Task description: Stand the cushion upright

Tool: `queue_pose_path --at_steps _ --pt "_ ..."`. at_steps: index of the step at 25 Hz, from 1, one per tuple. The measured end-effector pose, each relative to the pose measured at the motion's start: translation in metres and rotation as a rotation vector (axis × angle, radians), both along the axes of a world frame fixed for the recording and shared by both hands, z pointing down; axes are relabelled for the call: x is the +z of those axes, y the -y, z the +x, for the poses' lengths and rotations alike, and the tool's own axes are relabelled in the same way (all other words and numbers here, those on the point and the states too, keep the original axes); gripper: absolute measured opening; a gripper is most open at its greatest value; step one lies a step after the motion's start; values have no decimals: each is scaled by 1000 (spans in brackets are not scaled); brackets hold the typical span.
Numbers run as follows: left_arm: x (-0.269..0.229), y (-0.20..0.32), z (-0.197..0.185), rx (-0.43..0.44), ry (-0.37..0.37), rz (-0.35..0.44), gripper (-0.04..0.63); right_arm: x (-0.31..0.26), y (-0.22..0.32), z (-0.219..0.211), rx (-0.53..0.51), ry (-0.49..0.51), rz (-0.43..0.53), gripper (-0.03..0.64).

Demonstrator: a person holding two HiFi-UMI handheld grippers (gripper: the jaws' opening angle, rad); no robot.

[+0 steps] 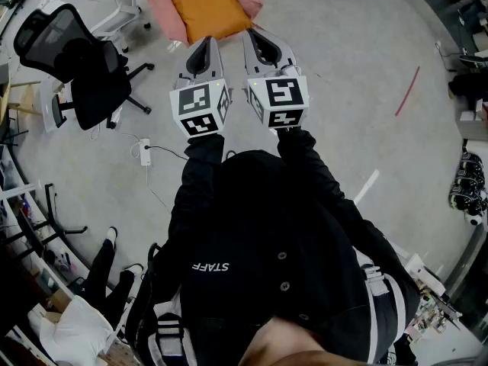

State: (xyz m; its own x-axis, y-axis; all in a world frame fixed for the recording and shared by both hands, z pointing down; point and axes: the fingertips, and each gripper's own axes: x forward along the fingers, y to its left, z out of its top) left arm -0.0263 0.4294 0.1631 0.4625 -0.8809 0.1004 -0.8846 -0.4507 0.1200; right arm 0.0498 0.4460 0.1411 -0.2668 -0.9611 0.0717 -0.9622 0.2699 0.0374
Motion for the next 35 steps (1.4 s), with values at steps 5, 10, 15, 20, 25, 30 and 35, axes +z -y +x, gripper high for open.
queue_pose_path --at_steps 5,10,15,20,25,30,35 --pt "0 7 -5 7 4 0 0 1 7 -6 3 4 1 12" --pt "5 15 -13 12 7 -10 0 3 15 -14 2 36 4 12" --pt "11 25 -21 19 8 -22 0 8 24 -20 15 33 -1 12" --pt "21 31 -30 27 5 -39 0 18 31 -28 15 18 -22 12" --pt "29 37 -40 24 5 -50 0 28 39 -37 24 5 -50 12" --pt "41 47 -54 19 9 -71 0 39 50 -49 19 -3 -69 12" --pt "62 63 -67 4 12 -109 0 57 67 -55 19 -25 -95 12"
